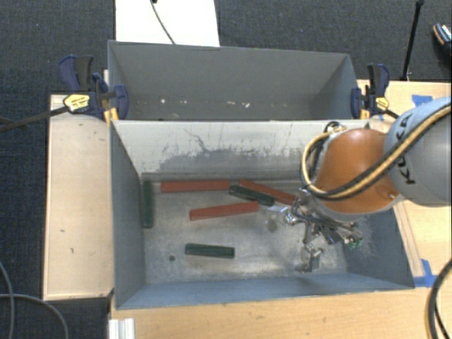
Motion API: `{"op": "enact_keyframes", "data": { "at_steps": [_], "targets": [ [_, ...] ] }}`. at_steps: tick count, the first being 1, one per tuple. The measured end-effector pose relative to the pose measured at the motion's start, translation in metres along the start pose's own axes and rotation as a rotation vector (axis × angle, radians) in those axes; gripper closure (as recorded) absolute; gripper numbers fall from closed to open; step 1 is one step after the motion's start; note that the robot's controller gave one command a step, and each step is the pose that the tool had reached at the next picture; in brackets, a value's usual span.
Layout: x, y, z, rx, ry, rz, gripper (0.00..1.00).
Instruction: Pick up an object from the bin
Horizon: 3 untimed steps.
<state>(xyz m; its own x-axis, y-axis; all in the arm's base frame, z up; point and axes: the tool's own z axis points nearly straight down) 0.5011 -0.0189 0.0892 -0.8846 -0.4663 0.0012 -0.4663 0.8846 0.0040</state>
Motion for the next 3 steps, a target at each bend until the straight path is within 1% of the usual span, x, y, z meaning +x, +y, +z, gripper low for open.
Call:
{"op": "enact_keyframes", "data": {
  "at_steps": [1, 2, 3],
  "targets": [
    [-0.044, 0.113, 0.018, 0.005, -0.006, -0.272, 0.00],
    [-0.072, 0.156, 0.019, 0.003, -0.008, 0.031, 0.00],
    [-0.071, 0.156, 0.020, 0.004, -0.007, 0.027, 1.00]
  ]
}}
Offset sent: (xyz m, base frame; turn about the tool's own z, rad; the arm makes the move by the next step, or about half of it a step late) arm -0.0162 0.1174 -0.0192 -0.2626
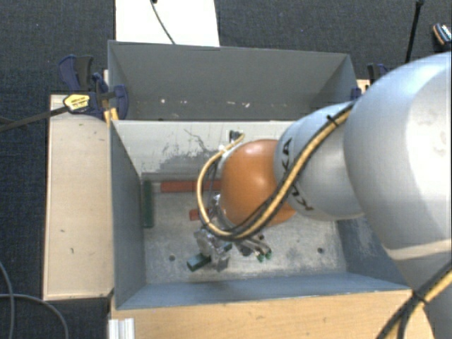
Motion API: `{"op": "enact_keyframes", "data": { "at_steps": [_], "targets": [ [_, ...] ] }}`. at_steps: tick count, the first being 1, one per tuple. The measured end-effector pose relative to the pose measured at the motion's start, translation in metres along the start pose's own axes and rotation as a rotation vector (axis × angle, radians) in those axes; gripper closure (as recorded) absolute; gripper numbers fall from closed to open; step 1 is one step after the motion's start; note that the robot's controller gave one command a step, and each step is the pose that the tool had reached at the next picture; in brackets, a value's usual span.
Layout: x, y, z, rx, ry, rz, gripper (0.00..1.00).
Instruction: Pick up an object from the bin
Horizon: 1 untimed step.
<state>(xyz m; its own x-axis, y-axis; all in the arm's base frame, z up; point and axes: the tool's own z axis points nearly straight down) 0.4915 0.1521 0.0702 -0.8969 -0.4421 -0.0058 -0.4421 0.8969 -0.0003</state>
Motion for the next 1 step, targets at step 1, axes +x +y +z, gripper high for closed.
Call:
{"op": "enact_keyframes", "data": {
  "at_steps": [1],
  "targets": [
    [-0.0035, 0.0057, -0.1499, 0.001, -0.005, 0.028, 1.00]
  ]
}}
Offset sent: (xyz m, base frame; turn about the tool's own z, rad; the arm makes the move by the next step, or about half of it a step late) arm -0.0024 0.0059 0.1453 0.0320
